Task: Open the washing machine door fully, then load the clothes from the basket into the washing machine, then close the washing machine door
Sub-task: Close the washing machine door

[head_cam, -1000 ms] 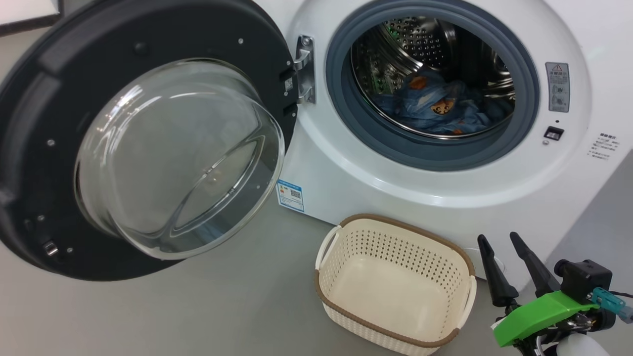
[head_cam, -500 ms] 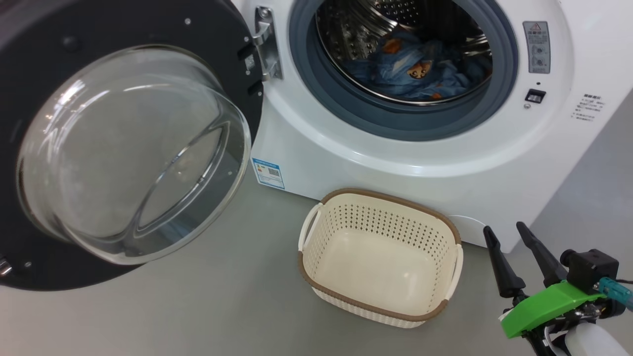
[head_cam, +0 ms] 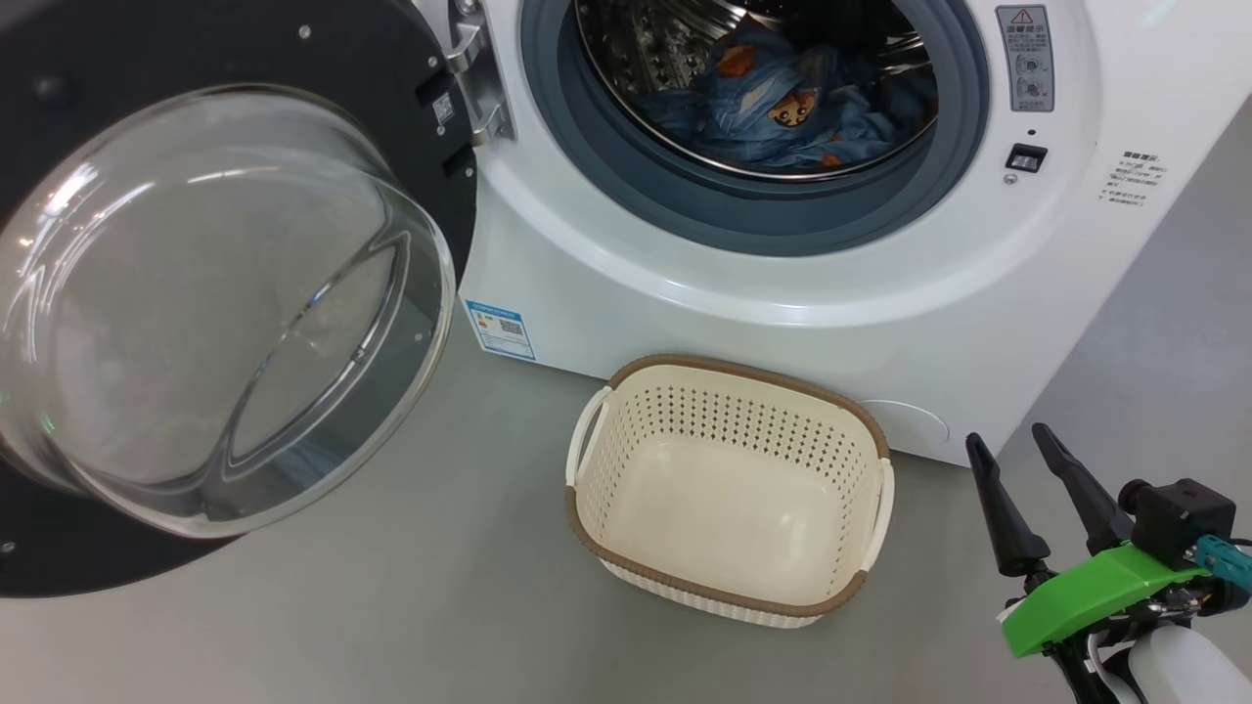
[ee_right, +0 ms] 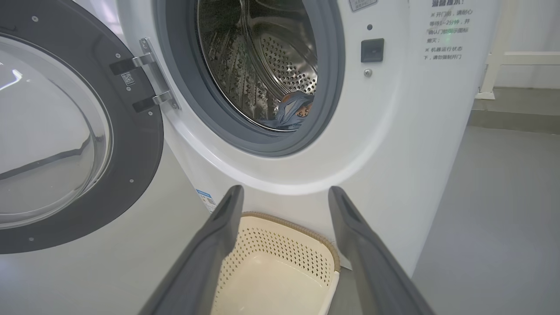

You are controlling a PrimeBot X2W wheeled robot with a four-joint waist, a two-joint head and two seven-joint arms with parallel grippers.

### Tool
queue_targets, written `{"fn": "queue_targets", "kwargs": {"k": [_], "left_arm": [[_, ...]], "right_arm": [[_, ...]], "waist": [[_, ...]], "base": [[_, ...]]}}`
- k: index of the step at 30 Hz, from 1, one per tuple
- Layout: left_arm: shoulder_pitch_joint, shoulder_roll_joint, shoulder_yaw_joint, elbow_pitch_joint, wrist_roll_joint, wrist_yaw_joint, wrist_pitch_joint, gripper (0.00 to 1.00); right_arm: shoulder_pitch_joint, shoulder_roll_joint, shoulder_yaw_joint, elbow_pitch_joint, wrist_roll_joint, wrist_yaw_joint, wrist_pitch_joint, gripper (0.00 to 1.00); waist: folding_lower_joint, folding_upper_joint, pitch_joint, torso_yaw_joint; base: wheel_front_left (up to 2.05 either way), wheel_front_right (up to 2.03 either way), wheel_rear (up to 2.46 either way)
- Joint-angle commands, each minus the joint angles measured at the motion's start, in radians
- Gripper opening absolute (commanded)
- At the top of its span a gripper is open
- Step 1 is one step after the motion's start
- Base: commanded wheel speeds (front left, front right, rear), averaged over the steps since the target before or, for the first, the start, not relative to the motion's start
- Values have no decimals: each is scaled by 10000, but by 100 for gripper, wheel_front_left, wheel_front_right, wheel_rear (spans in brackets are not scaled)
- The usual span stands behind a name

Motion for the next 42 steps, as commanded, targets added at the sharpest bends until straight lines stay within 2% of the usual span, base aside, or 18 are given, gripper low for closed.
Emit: {"fn": "queue_targets", "kwargs": {"k": [1, 7, 13, 17, 24, 32, 42], "left_arm": [[-317, 827, 65, -175, -23, -53, 198, 0], [-402, 975, -133, -3, -105, -53, 1117, 0], [-515, 1059, -270, 197, -112, -53, 1554, 0], [-459, 936, -478, 117, -118, -53, 2163, 0], [49, 674, -1066, -623, -91, -53, 3783, 0], [745, 745, -1420, -1221, -172, -53, 5236, 0], [1446, 390, -1877, -2400, -562, -53, 7318, 0]], "right_arm": [[-189, -189, 172, -204, -33, 73, -80, 100], [-135, -151, 126, -196, -68, 73, -80, 100], [-201, -169, 217, -146, -51, 73, -80, 100], [-174, -228, 234, -134, 20, 73, -80, 100], [-38, -177, 195, -56, 71, 73, -80, 100], [219, -21, 106, 4, 158, 73, -80, 100], [440, 219, 215, 82, 287, 73, -80, 100]], "waist": [[-1, 0, -22, -9], [-1, 0, 1, 4], [-1, 0, 0, -15], [-1, 0, -38, -42], [-1, 0, -268, 6], [-1, 0, -728, 178], [-1, 0, -1195, 357]], "base": [[0, 0, 0], [0, 0, 0], [0, 0, 0], [0, 0, 0], [0, 0, 0], [0, 0, 0], [0, 0, 0]]}}
